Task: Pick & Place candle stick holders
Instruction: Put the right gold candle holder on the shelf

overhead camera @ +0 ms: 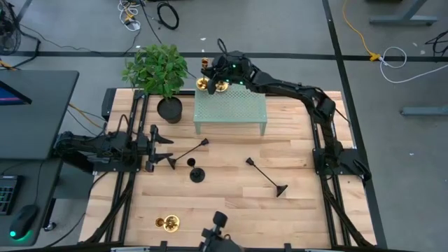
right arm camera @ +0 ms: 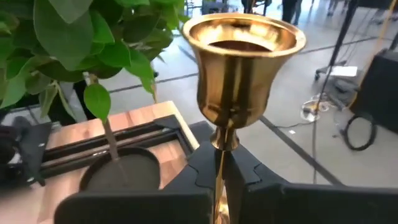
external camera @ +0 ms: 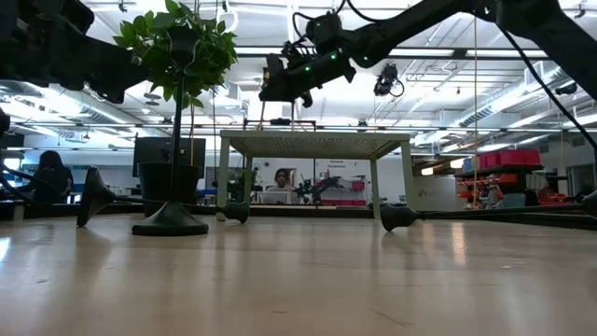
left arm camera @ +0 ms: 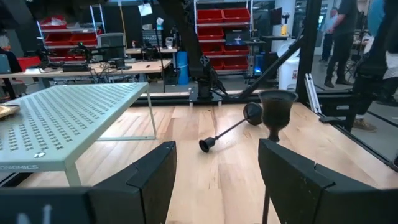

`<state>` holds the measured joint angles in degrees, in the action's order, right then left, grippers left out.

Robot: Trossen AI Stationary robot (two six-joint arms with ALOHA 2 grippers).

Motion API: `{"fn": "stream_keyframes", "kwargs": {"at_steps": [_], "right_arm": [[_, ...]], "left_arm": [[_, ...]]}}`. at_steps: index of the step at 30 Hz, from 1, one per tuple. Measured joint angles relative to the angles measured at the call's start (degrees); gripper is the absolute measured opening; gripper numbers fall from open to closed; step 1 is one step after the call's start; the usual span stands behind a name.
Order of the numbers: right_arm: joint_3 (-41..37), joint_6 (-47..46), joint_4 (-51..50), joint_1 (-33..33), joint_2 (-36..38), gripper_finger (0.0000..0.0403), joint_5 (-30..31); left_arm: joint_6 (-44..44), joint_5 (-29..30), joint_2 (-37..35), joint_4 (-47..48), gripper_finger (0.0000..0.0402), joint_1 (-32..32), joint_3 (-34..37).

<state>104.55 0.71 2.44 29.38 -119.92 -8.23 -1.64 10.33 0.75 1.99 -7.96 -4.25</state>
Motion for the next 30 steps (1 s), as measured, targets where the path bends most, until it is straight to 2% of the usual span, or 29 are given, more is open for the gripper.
{"fn": "stream_keyframes", "kwargs": {"at_steps": [10,30], "right_arm": [[-0.09,0.85,-1.79,-0.40,0.44,0.0001,3.54],[-0.12,-0.07,-2.24,-0.78,0.04,0.0004,3.25]], "left_arm": [[0.66,-0.04,0.00,1.10,0.0227,0.01,0.00],[1.10,-0.07,0.00,1.26,0.0227,0.01,0.00]]}}
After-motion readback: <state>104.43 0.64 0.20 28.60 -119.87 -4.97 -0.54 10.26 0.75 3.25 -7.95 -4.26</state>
